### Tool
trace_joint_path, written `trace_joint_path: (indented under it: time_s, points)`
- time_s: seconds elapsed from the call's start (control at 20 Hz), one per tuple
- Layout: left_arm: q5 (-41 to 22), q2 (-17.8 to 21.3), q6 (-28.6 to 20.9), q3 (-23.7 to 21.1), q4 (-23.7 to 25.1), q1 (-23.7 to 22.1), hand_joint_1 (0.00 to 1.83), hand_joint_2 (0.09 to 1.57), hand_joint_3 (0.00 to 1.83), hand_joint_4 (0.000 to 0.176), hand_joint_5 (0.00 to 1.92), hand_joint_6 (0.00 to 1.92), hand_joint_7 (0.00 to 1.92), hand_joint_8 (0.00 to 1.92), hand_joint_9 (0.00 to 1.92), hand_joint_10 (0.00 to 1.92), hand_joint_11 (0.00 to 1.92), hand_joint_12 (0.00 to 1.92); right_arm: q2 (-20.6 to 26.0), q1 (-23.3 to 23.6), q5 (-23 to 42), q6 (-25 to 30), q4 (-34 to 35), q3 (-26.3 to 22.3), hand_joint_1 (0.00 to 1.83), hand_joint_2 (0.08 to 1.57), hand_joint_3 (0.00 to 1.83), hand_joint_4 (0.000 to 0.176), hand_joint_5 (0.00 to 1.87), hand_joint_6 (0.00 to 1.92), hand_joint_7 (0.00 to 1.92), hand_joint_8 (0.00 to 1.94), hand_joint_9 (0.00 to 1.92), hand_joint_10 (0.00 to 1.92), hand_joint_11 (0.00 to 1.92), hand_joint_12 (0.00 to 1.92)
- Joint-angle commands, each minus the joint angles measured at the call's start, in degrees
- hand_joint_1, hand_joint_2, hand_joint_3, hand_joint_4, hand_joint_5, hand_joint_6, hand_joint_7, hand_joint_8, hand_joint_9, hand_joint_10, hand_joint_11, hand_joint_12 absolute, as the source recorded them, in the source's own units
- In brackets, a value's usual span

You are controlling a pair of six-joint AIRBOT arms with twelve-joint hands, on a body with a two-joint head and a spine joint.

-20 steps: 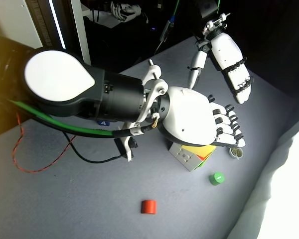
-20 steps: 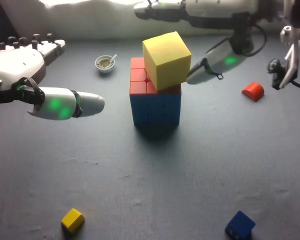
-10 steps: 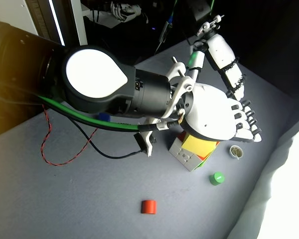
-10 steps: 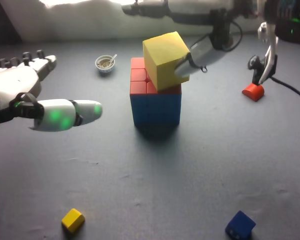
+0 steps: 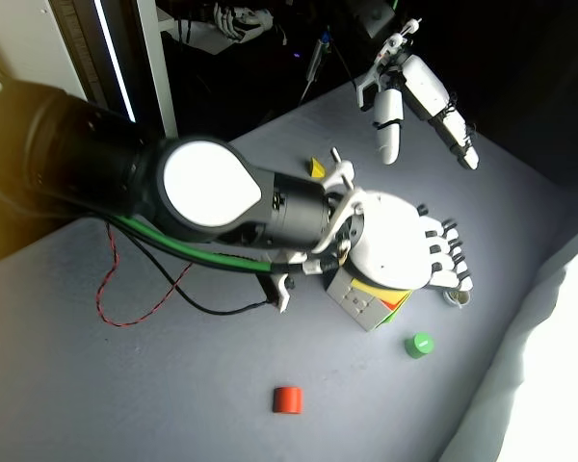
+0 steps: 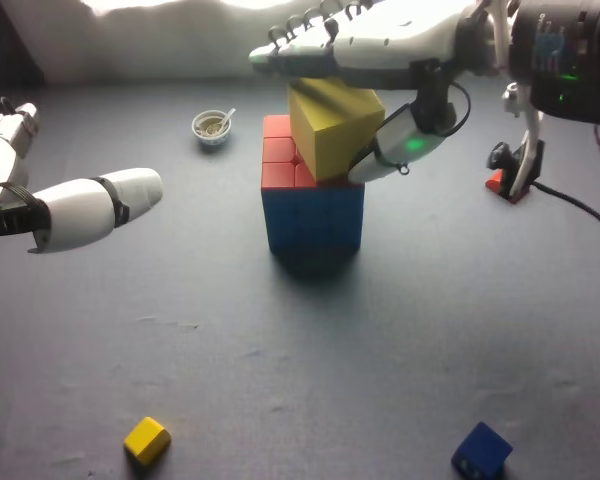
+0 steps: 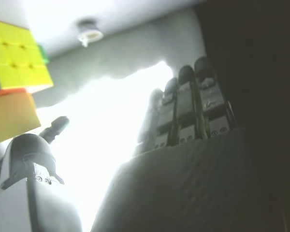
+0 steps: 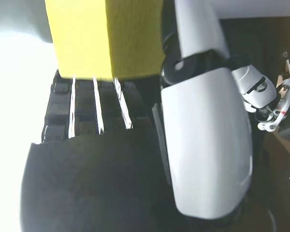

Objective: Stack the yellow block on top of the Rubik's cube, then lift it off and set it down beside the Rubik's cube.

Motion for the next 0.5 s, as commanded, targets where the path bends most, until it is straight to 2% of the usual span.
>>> trace_joint_path:
  time_s: [0.0, 0.05, 0.15, 0.25, 0.4, 0.45]
  points:
    - [-7.1, 0.3, -0.9, -0.1, 3.6, -0.1, 0.24, 0.96, 0.00, 0.000, 0.02, 0.00, 0.04, 0.01, 0.08, 0.01, 0.00, 0.32, 0.6, 0.3, 3.6, 0.2, 1.2, 0.0, 1.08, 1.02, 0.00, 0.000, 0.00, 0.00, 0.00, 0.00, 0.00, 0.00, 0.00, 0.00]
    - [-7.8, 0.2, -1.0, -0.3, 3.3, -0.1, 0.22, 0.96, 0.00, 0.000, 0.01, 0.00, 0.04, 0.00, 0.08, 0.00, 0.00, 0.30, 0.6, 0.3, 3.7, 0.2, 1.2, 0.0, 1.08, 1.01, 0.00, 0.000, 0.00, 0.00, 0.00, 0.00, 0.00, 0.00, 0.00, 0.00]
    - [-7.8, -0.4, -1.0, -0.4, 3.0, -0.5, 0.22, 0.94, 0.00, 0.000, 0.05, 0.01, 0.07, 0.01, 0.11, 0.01, 0.00, 0.40, 0.6, 0.3, 4.3, 0.1, 1.2, 0.0, 1.09, 1.01, 0.00, 0.000, 0.00, 0.00, 0.00, 0.00, 0.00, 0.00, 0.00, 0.00]
    - [-7.8, -0.9, -0.8, -0.7, 2.3, -0.8, 0.24, 0.95, 0.00, 0.000, 0.01, 0.00, 0.04, 0.00, 0.09, 0.00, 0.00, 0.30, 0.5, 0.3, 4.7, -0.2, 1.2, 0.0, 1.13, 1.02, 0.00, 0.000, 0.00, 0.00, 0.00, 0.00, 0.00, 0.00, 0.00, 0.00]
    - [-7.8, -1.3, -0.4, -1.2, 1.7, -1.1, 0.21, 0.98, 0.01, 0.000, 0.00, 0.00, 0.00, 0.00, 0.05, 0.00, 0.00, 0.22, 0.1, 0.1, 4.7, -0.2, 1.5, 0.0, 1.11, 1.13, 0.05, 0.000, 0.00, 0.00, 0.00, 0.00, 0.00, 0.00, 0.00, 0.00]
    - [-7.8, -1.4, -0.1, -1.4, 1.6, -1.1, 0.20, 0.97, 0.00, 0.000, 0.00, 0.00, 0.01, 0.00, 0.05, 0.00, 0.00, 0.24, 0.1, -0.1, 4.6, -0.2, 1.7, 0.0, 1.09, 1.18, 0.03, 0.000, 0.08, 0.01, 0.06, 0.00, 0.03, 0.01, 0.01, 0.02]
